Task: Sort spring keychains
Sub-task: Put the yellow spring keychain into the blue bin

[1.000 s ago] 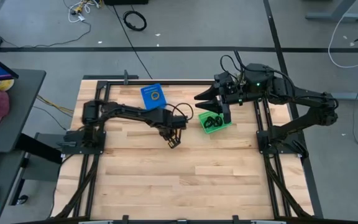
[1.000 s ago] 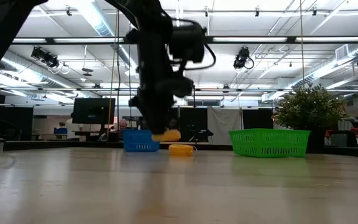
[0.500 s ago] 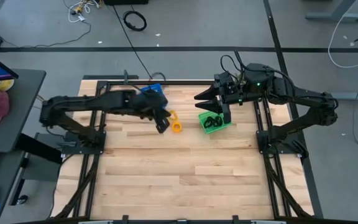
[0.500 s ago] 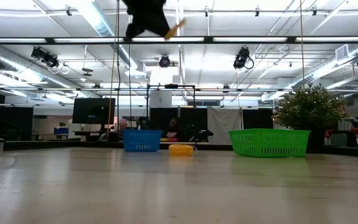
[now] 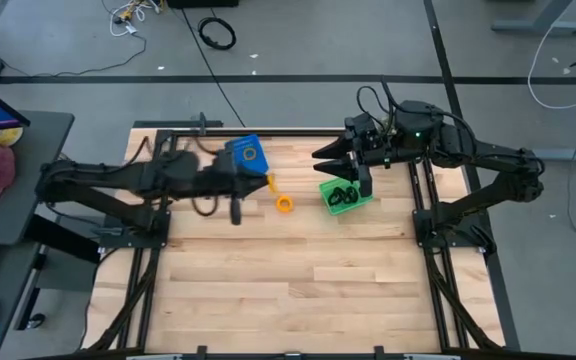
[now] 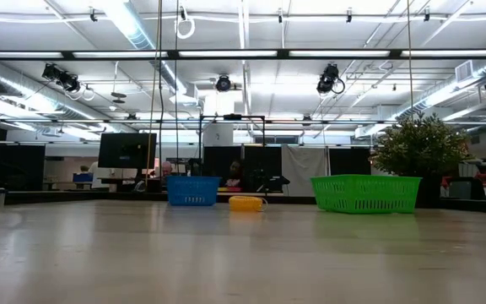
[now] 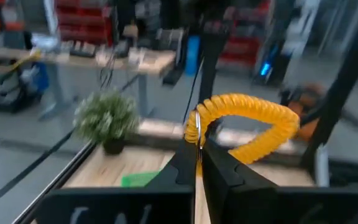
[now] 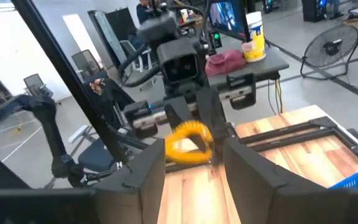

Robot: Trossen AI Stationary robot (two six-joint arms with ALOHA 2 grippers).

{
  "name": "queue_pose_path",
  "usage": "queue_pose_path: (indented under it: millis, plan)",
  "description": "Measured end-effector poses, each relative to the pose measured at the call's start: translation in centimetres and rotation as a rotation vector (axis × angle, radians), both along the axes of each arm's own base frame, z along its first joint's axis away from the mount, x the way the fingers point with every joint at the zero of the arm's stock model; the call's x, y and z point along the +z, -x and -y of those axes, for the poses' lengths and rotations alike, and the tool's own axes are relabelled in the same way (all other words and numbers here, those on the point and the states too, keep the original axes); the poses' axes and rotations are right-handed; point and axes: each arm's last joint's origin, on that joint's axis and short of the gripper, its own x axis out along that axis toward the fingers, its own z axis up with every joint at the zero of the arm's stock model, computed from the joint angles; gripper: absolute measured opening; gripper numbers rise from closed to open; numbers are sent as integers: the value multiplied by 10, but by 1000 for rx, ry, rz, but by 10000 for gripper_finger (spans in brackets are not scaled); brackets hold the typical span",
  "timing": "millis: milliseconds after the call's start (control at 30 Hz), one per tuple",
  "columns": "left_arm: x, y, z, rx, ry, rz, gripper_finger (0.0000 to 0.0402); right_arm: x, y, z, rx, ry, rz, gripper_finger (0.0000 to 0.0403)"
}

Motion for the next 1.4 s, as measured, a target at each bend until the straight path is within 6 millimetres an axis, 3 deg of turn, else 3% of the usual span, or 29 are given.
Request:
queue_pose_path:
  millis: [233, 433, 567, 733, 867, 1100, 1267, 1400]
  plan:
    - [-18, 58, 4, -89, 31, 274, 8, 1, 0, 0, -1, -8, 6, 164]
    - [-40, 97, -1, 8, 58, 195, 9, 1, 0, 0, -2, -15, 7, 164]
    - [-36, 107, -3, 23, 74, 241, 8, 1, 0, 0, -2, -17, 5, 164]
    - [-36, 104, -6, 172, 104, 257, 8, 1, 0, 0, -3, -20, 7, 164]
    - [-36, 93, -8, 444, 159, 268, 7, 1, 0, 0, -3, -23, 8, 164]
    - [-27, 52, 2, 996, 113, 200, 7, 1, 0, 1, -29, -20, 10, 164]
    - [-19, 21, 3, 1104, 49, 145, 7, 1, 0, 1, -30, -20, 10, 164]
    - [-9, 14, -9, 1164, 50, 155, 7, 1, 0, 1, -29, -20, 11, 164]
